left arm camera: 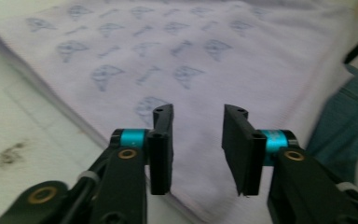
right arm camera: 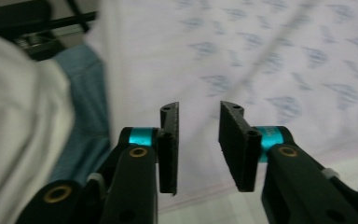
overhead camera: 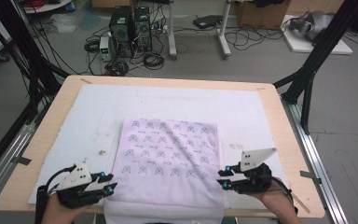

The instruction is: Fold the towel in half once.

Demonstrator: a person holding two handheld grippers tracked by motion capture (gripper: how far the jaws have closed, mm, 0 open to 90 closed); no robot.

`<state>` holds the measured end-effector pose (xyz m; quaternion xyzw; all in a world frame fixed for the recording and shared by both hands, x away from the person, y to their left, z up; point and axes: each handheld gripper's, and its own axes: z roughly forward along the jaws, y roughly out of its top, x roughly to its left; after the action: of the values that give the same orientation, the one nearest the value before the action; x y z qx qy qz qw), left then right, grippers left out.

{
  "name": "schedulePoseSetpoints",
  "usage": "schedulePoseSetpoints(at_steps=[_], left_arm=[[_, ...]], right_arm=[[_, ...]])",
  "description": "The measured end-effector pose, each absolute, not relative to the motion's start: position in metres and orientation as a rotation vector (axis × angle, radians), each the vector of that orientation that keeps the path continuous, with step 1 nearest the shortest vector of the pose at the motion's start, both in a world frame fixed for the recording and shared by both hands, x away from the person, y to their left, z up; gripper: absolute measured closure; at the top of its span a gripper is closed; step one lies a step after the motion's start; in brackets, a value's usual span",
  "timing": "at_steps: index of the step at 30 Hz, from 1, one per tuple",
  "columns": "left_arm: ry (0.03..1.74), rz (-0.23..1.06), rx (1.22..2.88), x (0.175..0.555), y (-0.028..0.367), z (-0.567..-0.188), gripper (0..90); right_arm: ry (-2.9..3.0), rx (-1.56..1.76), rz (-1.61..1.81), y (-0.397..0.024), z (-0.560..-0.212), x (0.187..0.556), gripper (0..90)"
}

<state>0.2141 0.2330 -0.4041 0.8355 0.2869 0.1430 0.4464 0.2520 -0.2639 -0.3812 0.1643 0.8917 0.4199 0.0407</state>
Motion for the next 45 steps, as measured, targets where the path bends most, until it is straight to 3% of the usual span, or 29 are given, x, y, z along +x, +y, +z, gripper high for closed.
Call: schedulePoseSetpoints(at_steps=[5,9,12,20,22,23,24,25,26,30,37,38,39,40,41,45], left_arm=[[0.733,0.427,2.07,0.266,0.227,-0.403,58.4],[0.834,0.484,2.076,0.321,0.219,-0.411,50.3],[0.936,0.456,2.023,0.358,0.22,-0.416,46.6],[1.128,0.474,2.022,0.416,0.217,-0.435,36.7],[1.144,0.466,2.025,0.421,0.217,-0.442,41.6],[1.125,0.434,2.029,0.422,0.217,-0.445,52.5],[1.105,0.432,2.017,0.423,0.217,-0.445,62.3],[1.079,0.43,2.008,0.423,0.217,-0.444,78.4],[1.072,0.459,2.033,0.425,0.215,-0.441,86.8],[1.078,0.542,2.037,0.442,0.212,-0.408,87.9],[1.016,0.737,1.916,0.468,0.216,-0.304,88.0],[1.002,0.757,1.897,0.469,0.215,-0.296,87.7],[1.007,0.776,1.888,0.471,0.214,-0.292,84.9],[1.038,0.794,1.886,0.472,0.214,-0.293,70.8],[1.062,0.773,1.899,0.473,0.216,-0.298,56.1],[1.116,0.709,1.938,0.467,0.229,-0.33,51.7]], right_arm=[[2.634,0.655,1.249,-0.263,-0.388,0.302,58.9],[2.599,0.801,1.177,-0.254,-0.396,0.353,52.9],[2.57,0.884,1.124,-0.25,-0.403,0.387,47.0],[2.567,0.986,0.92,-0.244,-0.426,0.441,38.3],[2.578,1.01,0.923,-0.243,-0.433,0.447,42.8],[2.593,1.01,0.955,-0.244,-0.435,0.449,52.4],[2.622,0.995,1.006,-0.244,-0.434,0.45,76.1],[2.68,0.952,1.053,-0.242,-0.433,0.451,85.2],[2.692,0.895,1.022,-0.238,-0.431,0.451,85.7],[2.606,0.907,1.039,-0.234,-0.402,0.464,85.9],[2.397,0.806,1.037,-0.242,-0.299,0.478,85.9],[2.378,0.811,1.043,-0.242,-0.288,0.481,83.8],[2.35,0.814,1.056,-0.243,-0.281,0.484,73.9],[2.327,0.862,1.054,-0.244,-0.278,0.49,60.3],[2.307,0.917,1.066,-0.245,-0.279,0.495,55.3],[2.387,1.004,1.015,-0.243,-0.31,0.5,45.3]])
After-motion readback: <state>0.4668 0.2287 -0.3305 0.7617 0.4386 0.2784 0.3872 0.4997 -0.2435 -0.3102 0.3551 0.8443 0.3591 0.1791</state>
